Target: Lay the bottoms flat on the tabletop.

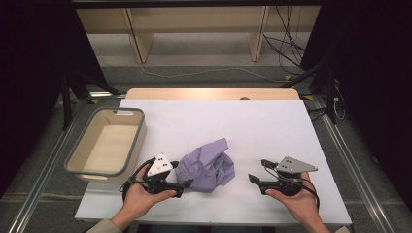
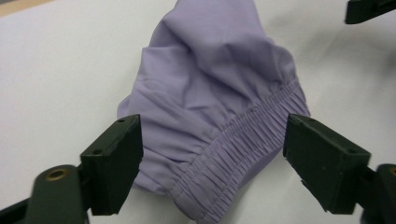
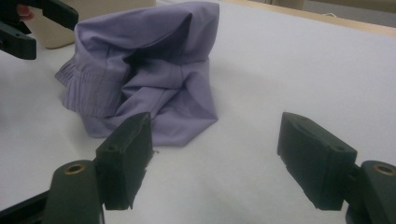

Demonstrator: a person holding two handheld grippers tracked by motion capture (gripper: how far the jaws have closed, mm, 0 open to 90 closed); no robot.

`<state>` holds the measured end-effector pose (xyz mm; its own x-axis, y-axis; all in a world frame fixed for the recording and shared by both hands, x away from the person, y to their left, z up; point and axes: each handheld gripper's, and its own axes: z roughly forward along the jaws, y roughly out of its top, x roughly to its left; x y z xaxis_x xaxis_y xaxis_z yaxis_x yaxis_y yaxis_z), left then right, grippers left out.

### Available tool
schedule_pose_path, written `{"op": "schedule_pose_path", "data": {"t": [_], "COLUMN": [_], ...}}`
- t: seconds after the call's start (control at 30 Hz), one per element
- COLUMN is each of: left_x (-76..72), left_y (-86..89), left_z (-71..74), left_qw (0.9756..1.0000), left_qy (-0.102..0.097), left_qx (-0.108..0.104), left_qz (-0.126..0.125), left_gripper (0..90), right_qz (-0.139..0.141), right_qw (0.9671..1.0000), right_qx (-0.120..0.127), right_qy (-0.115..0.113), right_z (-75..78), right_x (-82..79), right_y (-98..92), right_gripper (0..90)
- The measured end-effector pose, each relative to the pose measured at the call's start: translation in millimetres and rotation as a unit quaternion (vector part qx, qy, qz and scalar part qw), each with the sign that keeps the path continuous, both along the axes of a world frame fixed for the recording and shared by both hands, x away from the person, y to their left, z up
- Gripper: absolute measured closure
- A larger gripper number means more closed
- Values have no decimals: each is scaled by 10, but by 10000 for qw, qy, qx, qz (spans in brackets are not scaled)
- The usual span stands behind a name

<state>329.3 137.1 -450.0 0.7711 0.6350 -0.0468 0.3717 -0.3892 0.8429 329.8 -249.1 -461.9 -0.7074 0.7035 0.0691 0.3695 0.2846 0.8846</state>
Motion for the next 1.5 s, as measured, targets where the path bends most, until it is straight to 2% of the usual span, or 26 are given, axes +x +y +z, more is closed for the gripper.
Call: {"op": "schedule_pose_path", "data": {"t": [0.23,0.37,0.43,0.53,0.67,0.8,0.87,1.0,1.07,1.13,1.2,1.23,1.33,1.37,1.4,1.43,1.47,1.5], "left_x": [-61,-78,-61,-35,19,51,96,177,200,263,272,275,281,283,288,288,294,294], "left_y": [-116,-219,-268,-344,-425,-484,-517,-539,-543,-540,-544,-548,-531,-523,-501,-501,-471,-471], "left_z": [-30,-71,-122,-208,-285,-335,-363,-358,-364,-374,-376,-367,-340,-318,-258,-258,-176,-176], "left_qw": [9990,9973,9964,9938,9906,9893,9857,9868,9870,9884,9882,9877,9891,9900,9904,9904,9920,9920], "left_qy": [-132,-226,-198,-132,-187,-234,-346,-343,-342,-246,-246,-296,-228,-187,-133,-133,-97,-97], "left_qx": [137,435,590,842,1071,1168,1403,1376,1378,1311,1324,1354,1264,1204,1138,1138,1007,1007], "left_qz": [-407,-540,-573,-713,-830,-838,-864,-780,-759,-724,-725,-722,-720,-716,-775,-775,-749,-749], "left_gripper": [326,332,305,262,248,249,249,287,338,385,418,445,550,550,623,650,695,718], "right_qz": [3,26,30,56,72,72,121,142,145,145,144,150,154,153,171,171,193,193], "right_qw": [10000,10000,10000,9999,9999,9999,9998,9998,9998,9998,9998,9998,9998,9998,9997,9997,9997,9997], "right_qx": [47,83,87,71,28,35,-1,-14,-10,-11,-8,-13,-20,-27,-18,-18,-28,-28], "right_qy": [35,43,39,50,78,97,127,128,134,145,143,145,158,156,165,165,167,167], "right_z": [-1,-5,-6,-4,-16,-21,-30,-34,-35,-38,-38,-39,-40,-41,-43,-43,-43,-43], "right_x": [16,1,1,4,17,19,22,25,27,28,30,31,34,35,35,35,35,35], "right_y": [17,-5,-9,7,39,64,91,100,99,103,106,112,116,118,125,125,129,129], "right_gripper": [279,279,279,279,280,280,280,281,281,282,282,282,283,283,284,284,284,284]}}
